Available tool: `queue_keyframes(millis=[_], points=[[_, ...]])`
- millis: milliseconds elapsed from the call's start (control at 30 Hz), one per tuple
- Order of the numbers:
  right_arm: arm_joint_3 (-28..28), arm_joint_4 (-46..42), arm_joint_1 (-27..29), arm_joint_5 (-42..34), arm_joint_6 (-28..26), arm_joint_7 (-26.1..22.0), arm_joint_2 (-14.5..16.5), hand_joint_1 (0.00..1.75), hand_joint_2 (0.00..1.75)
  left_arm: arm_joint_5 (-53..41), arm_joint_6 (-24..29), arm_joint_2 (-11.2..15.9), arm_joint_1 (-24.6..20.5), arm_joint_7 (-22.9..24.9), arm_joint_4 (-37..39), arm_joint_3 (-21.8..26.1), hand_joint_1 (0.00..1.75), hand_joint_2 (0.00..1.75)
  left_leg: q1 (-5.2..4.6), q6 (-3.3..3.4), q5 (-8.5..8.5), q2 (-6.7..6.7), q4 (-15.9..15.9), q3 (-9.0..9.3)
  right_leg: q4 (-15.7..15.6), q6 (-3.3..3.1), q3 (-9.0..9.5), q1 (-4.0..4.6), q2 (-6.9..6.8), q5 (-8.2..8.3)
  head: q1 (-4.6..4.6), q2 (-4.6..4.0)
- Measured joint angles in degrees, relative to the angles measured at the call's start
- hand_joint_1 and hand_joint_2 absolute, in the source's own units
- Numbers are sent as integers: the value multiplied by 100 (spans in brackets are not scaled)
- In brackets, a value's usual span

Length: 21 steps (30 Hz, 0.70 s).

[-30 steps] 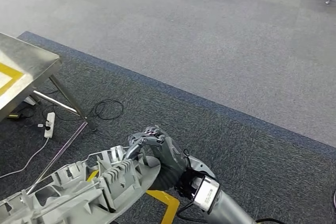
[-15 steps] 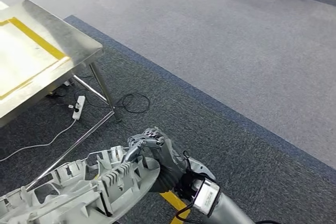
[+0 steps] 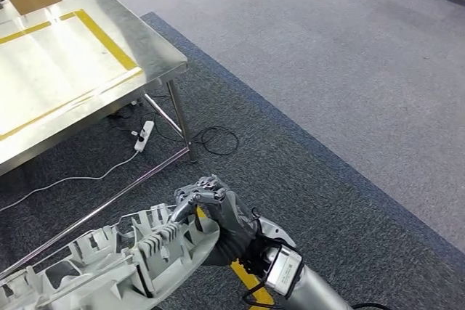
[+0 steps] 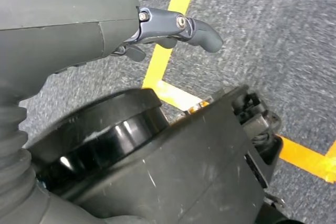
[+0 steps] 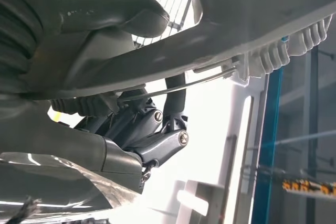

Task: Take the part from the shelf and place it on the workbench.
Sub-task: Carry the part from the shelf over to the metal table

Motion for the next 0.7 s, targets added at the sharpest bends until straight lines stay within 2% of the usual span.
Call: queue_keyframes(millis=[33, 100, 133, 167, 233, 267, 300, 333, 367, 400, 467, 500, 533, 600, 633, 700], points=[[0, 0, -1, 1, 0, 0, 1, 175, 175, -2, 0, 2, 10, 0, 0, 0, 0, 175, -28, 43, -43, 22, -44, 4, -13, 28, 7, 21, -59, -9, -3, 0], [0, -2, -8, 4, 0, 1, 5, 175, 175, -1, -9, 2, 24, -2, 0, 0, 0, 175, -15, 128, -43, -101, -89, -3, -32, 94, 26, 24, -154, -41, 1, 0], [1, -6, -14, 8, 2, 0, 7, 175, 175, 1, -21, -1, 28, -4, 0, 0, 0, 175, -1, 170, -36, -172, -110, 10, 24, 122, 8, 14, -74, -99, 4, 0], [2, -10, -19, 10, 5, -1, 9, 175, 175, 2, -38, -4, 24, -7, 0, 1, 0, 175, 14, 211, -28, -242, -132, 28, 190, 140, -67, 4, 71, -201, 19, 0], [4, -14, -9, 13, 13, -4, 8, 175, 175, 5, -67, -10, 13, -12, 0, 1, 0, 175, 24, 273, -31, -379, -147, 49, 885, 140, -433, -5, 431, -507, 59, 0], [5, -14, 3, 13, 16, -3, 7, 175, 175, 5, -74, -13, 11, -13, 0, 1, 0, 175, 18, 290, -38, -456, -146, 53, 1285, 134, -669, -1, 513, -633, 74, 0], [5, -13, 16, 16, 16, -2, 6, 175, 175, 5, -79, -14, 14, -14, 0, 1, 0, 175, 10, 300, -46, -539, -144, 61, 1572, 124, -867, 3, 549, -674, 80, 0], [6, -13, 25, 19, 17, -1, 5, 175, 175, 5, -83, -15, 17, -16, 0, 1, 0, 175, 2, 306, -56, -627, -143, 76, 1654, 110, -973, 8, 563, -596, 83, 0], [7, -13, 30, 22, 17, 0, 5, 175, 175, 5, -84, -15, 19, -17, 0, 1, 0, 175, -5, 307, -69, -722, -142, 100, 1498, 87, -965, 14, 582, -396, 84, 0], [8, -13, 33, 25, 17, 0, 5, 175, 175, 4, -86, -16, 17, -18, 0, 1, 0, 175, -9, 301, -86, -816, -141, 131, 1150, 59, -855, 18, 630, -122, 85, 0], [9, -13, 38, 28, 18, 0, 4, 175, 175, -1, -93, -21, 17, -18, 0, -1, 0, 175, -3, 268, -124, -980, -127, 164, 419, 6, -560, 2, 910, 266, 68, 0], [9, -13, 40, 31, 19, 1, 4, 175, 175, -4, -96, -23, 15, -18, 0, -1, 0, 175, 12, 240, -132, -1044, -115, 148, 194, -3, -453, -1, 1031, 321, 65, 0], [9, -14, 44, 34, 21, 1, 4, 175, 175, -8, -98, -25, 16, -18, 0, -1, 0, 175, 34, 205, -133, -1103, -108, 117, 101, -7, -402, 0, 1112, 301, 62, 0], [8, -14, 45, 42, 25, 1, 7, 175, 175, -11, -98, -21, 15, -18, 0, 0, 0, 175, 69, 131, -130, -1210, -109, 71, 26, -12, -348, 7, 1030, 269, 78, 0], [8, -15, 46, 46, 26, 1, 11, 175, 175, -13, -97, -22, 16, -18, 0, 0, 0, 175, 61, 92, -153, -1146, -82, 59, 2, -28, -320, -2, 960, 266, 72, 0], [6, -16, 45, 50, 28, -1, 21, 175, 175, -14, -92, -15, 8, -18, 0, 0, 0, 175, 36, 11, -330, -820, 244, -86, -45, -77, -240, -28, 780, 244, 28, 0]])
